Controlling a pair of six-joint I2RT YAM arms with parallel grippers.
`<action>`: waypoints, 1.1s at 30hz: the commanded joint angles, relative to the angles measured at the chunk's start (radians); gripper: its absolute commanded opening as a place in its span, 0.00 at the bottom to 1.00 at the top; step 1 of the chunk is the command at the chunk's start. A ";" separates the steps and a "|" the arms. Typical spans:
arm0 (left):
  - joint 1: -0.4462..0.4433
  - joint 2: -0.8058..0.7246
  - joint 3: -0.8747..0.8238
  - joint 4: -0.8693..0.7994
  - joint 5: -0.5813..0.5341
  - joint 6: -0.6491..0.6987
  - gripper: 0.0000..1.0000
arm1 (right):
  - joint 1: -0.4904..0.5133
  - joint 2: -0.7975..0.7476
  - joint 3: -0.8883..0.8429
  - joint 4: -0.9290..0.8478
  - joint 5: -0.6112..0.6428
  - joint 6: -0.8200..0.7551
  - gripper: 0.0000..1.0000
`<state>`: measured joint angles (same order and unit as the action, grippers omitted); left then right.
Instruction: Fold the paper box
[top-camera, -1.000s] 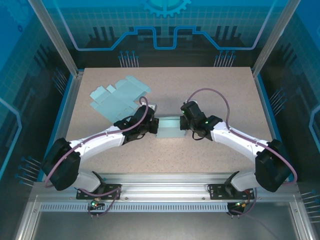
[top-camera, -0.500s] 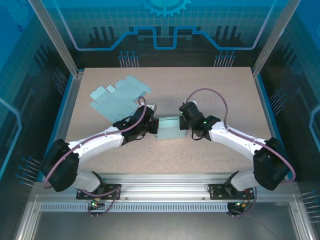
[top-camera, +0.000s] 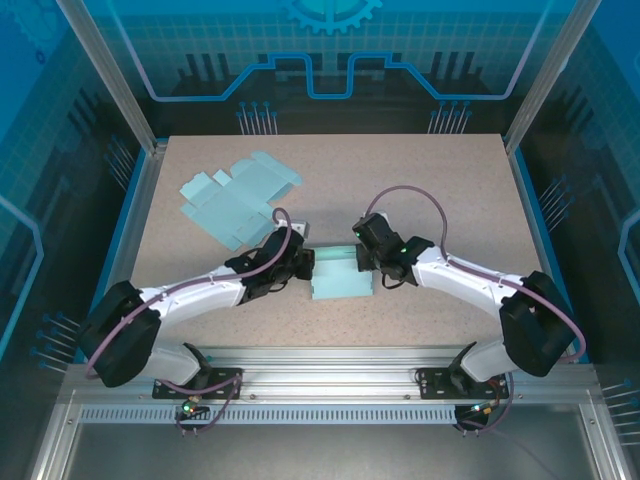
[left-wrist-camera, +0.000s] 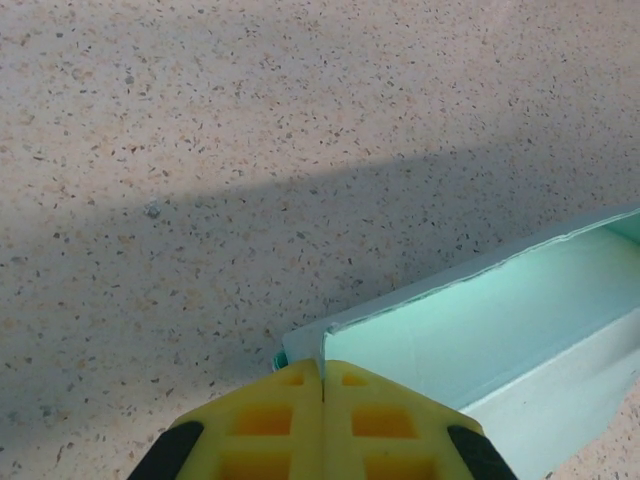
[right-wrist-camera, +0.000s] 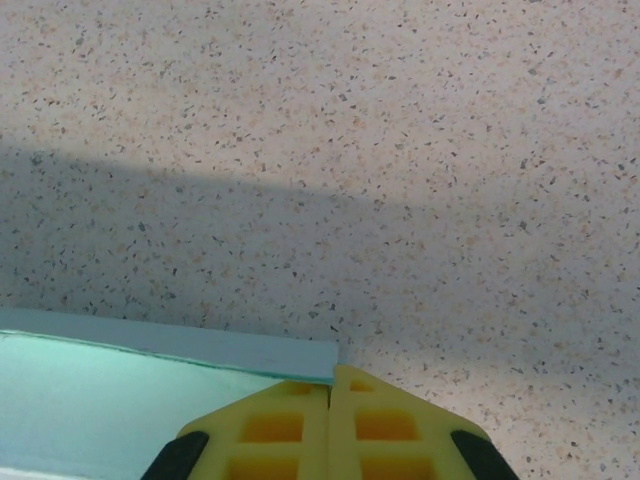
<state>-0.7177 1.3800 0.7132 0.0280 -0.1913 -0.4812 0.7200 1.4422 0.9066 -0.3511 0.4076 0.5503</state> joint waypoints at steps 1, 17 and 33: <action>-0.035 -0.019 -0.032 0.065 0.063 -0.013 0.00 | 0.049 -0.030 -0.055 0.078 -0.070 -0.003 0.00; -0.035 0.059 0.003 0.389 0.082 0.175 0.00 | 0.052 -0.103 -0.189 0.396 0.110 -0.128 0.00; -0.104 0.174 -0.188 0.930 0.032 0.452 0.00 | 0.060 -0.181 -0.459 0.861 0.174 -0.255 0.00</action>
<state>-0.7570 1.5333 0.5495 0.7261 -0.2665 -0.1139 0.7387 1.2823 0.4866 0.3595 0.6815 0.3214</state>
